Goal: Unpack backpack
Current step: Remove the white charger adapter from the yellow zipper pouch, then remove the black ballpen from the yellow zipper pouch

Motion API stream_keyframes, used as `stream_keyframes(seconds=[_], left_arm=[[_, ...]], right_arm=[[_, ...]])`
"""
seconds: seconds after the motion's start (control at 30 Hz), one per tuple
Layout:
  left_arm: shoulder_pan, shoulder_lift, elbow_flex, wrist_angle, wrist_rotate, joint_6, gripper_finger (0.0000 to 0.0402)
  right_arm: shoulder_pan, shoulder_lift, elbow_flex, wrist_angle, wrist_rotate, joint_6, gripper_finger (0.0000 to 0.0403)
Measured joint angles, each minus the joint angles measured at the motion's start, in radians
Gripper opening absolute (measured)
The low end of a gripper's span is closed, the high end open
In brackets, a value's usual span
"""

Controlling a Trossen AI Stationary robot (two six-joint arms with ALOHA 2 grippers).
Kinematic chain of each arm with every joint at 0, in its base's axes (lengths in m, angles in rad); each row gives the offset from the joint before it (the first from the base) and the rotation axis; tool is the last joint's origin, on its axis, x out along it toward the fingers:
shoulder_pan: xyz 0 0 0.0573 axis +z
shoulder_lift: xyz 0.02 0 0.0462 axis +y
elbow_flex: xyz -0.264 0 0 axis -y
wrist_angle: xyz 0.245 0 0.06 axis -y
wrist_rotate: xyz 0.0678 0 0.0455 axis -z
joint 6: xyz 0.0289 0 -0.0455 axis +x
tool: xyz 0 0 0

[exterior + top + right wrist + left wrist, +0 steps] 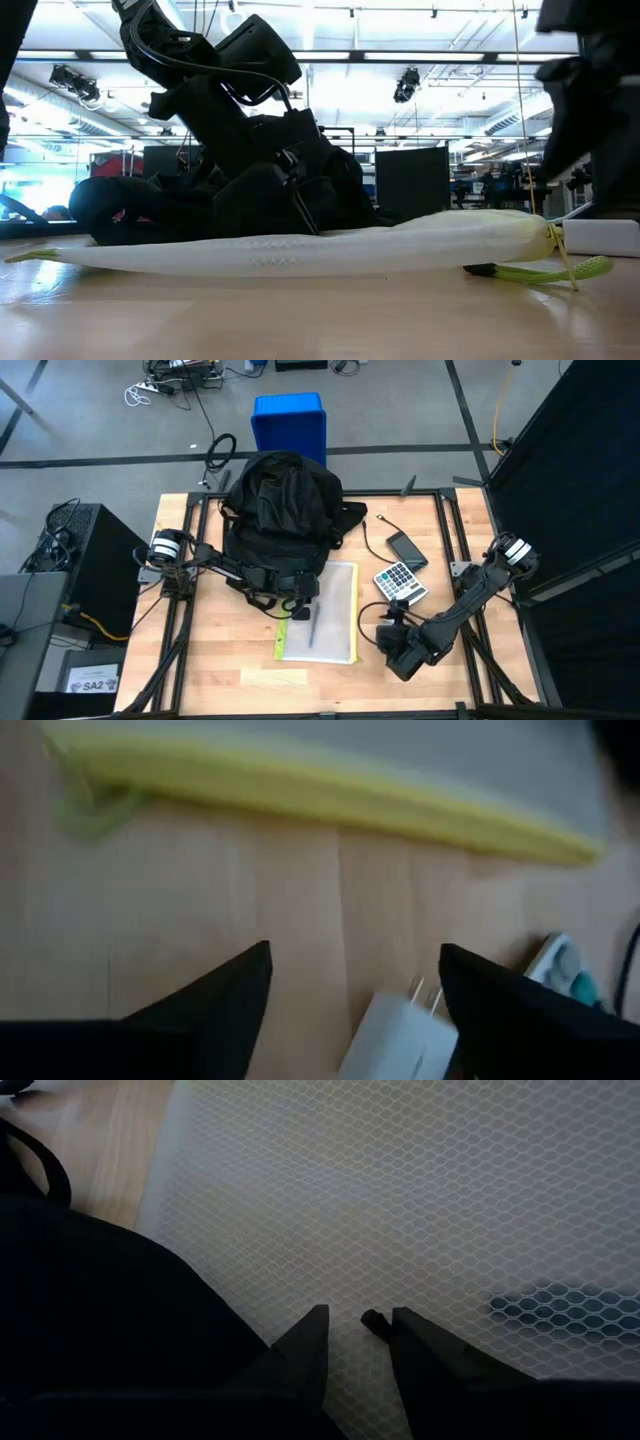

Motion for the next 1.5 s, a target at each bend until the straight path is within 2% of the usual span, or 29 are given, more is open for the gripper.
stream_keyframes(seconds=[0.1, 0.37, 0.53, 0.7, 0.9, 1.1, 1.5], left_arm=[[-0.008, -0.001, 0.000, 0.000, 0.000, 0.002, 0.0087], [-0.035, -0.032, 0.005, -0.025, -0.005, 0.015, 0.0087], [-0.062, -0.089, 0.007, -0.137, -0.064, -0.012, 0.0087], [-0.094, -0.134, 0.008, -0.241, -0.093, -0.102, 0.0087], [-0.142, -0.124, 0.009, -0.297, -0.025, -0.233, 0.0087], [-0.166, -0.116, 0.009, -0.260, -0.018, -0.265, 0.0087], [-0.170, -0.092, 0.012, -0.304, 0.008, -0.289, 0.0087]], right_arm=[[-0.021, 0.006, 0.000, 0.049, 0.040, -0.007, 0.0219], [-0.124, 0.127, 0.000, 0.176, -0.018, -0.140, 0.0132], [-0.171, 0.168, 0.000, 0.270, -0.030, -0.224, 0.0087], [-0.195, 0.163, -0.001, 0.341, -0.062, -0.266, 0.0058], [-0.207, 0.163, 0.000, 0.455, -0.096, -0.344, 0.0036], [-0.208, 0.163, -0.001, 0.546, -0.098, -0.414, 0.0027], [-0.198, 0.162, 0.002, 0.585, -0.143, -0.425, 0.0048]])
